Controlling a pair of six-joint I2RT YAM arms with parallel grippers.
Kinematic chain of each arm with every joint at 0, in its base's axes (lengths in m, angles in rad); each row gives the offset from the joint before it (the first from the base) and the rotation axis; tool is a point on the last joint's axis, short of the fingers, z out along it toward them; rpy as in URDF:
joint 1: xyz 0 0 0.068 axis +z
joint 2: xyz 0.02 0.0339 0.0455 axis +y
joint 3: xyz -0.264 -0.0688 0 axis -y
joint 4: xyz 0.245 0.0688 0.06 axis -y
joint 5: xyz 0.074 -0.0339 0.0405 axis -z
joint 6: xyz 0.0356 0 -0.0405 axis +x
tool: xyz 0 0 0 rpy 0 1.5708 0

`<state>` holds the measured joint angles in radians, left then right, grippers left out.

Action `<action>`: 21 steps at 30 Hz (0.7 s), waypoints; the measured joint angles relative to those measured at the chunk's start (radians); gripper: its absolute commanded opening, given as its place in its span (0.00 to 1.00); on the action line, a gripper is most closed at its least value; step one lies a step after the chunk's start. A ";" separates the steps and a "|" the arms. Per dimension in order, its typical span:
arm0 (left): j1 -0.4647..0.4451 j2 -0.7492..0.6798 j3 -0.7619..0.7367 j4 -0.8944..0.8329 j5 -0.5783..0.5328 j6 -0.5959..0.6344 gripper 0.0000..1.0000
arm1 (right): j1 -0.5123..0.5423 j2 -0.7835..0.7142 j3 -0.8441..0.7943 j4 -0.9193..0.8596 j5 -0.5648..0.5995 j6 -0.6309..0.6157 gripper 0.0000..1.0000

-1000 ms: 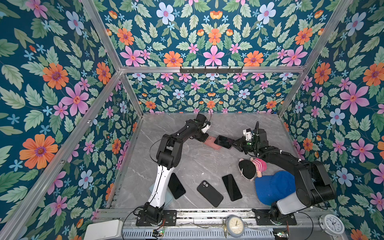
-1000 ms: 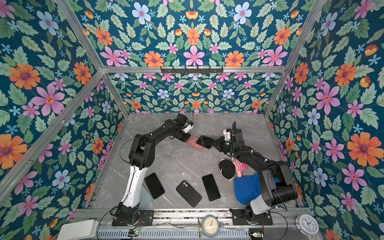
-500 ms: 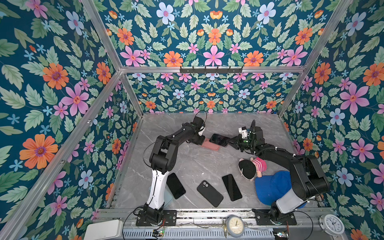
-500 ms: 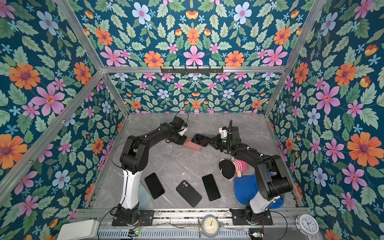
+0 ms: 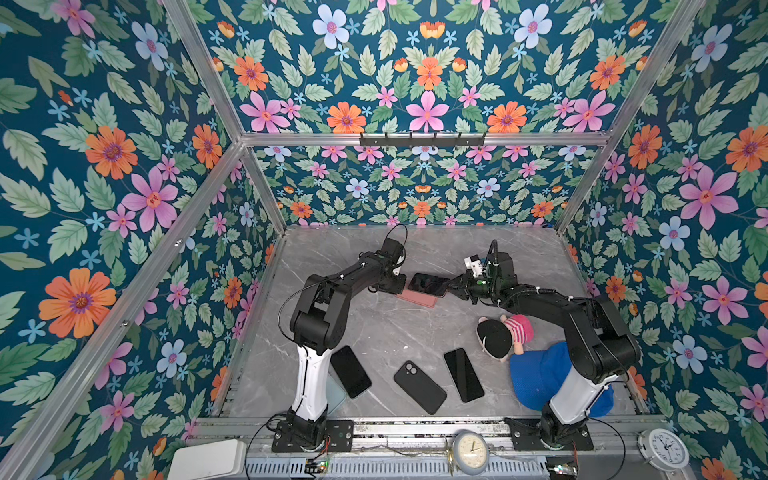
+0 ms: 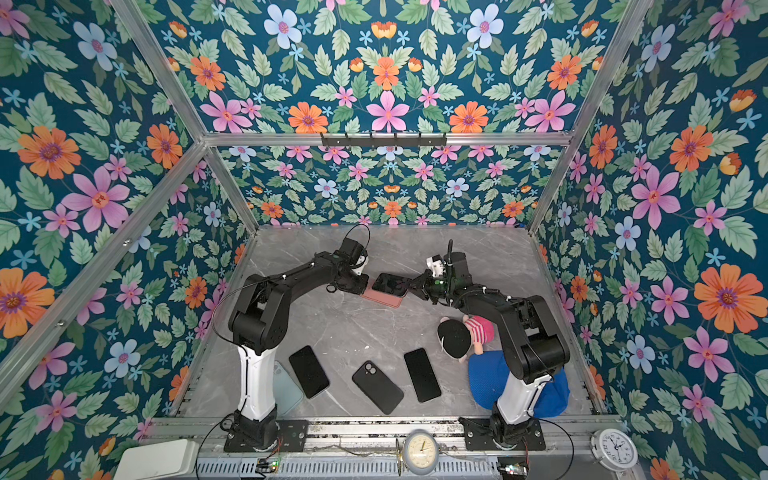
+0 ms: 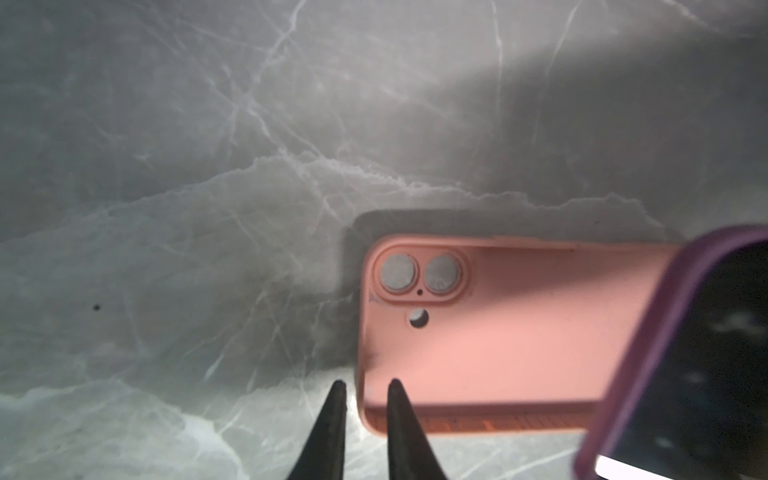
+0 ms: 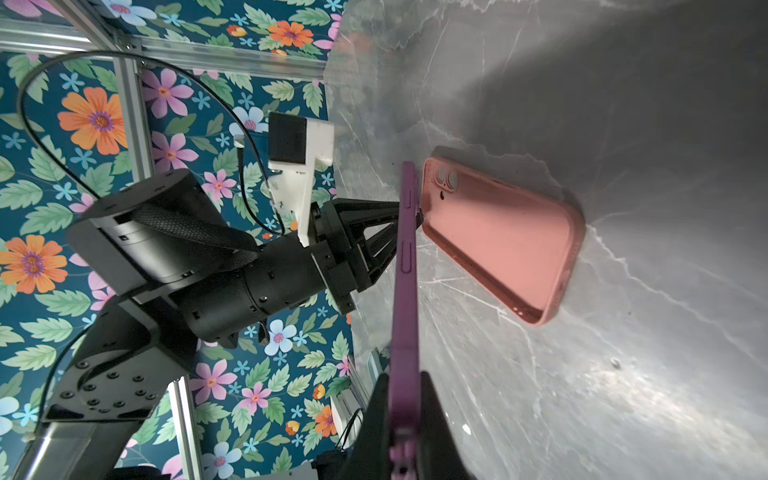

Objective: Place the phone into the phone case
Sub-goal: 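Hold the pink case with the left gripper while the right lowers the phone onto it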

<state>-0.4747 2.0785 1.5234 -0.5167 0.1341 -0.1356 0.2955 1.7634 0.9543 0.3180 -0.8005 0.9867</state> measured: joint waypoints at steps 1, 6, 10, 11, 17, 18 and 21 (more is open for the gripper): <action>0.009 -0.008 -0.010 0.011 0.013 -0.010 0.27 | 0.000 0.008 0.005 -0.002 -0.007 -0.005 0.00; 0.087 -0.051 -0.078 0.090 0.092 -0.071 0.34 | 0.002 0.049 0.023 -0.013 -0.037 -0.023 0.00; 0.122 -0.059 -0.102 0.141 0.164 -0.114 0.37 | 0.008 0.081 0.040 -0.015 -0.050 -0.029 0.00; 0.124 -0.059 -0.103 0.154 0.184 -0.129 0.38 | 0.010 0.090 0.046 -0.015 -0.055 -0.029 0.00; 0.140 -0.045 -0.116 0.230 0.291 -0.180 0.42 | 0.018 0.134 0.087 -0.016 -0.080 -0.045 0.00; 0.141 -0.043 -0.123 0.245 0.311 -0.193 0.43 | 0.018 0.144 0.095 -0.016 -0.084 -0.046 0.00; 0.148 -0.032 -0.135 0.277 0.358 -0.226 0.44 | 0.018 0.179 0.124 -0.024 -0.088 -0.051 0.00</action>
<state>-0.3267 2.0464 1.3880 -0.2394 0.4919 -0.3618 0.3130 1.9419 1.0779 0.2943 -0.8886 0.9360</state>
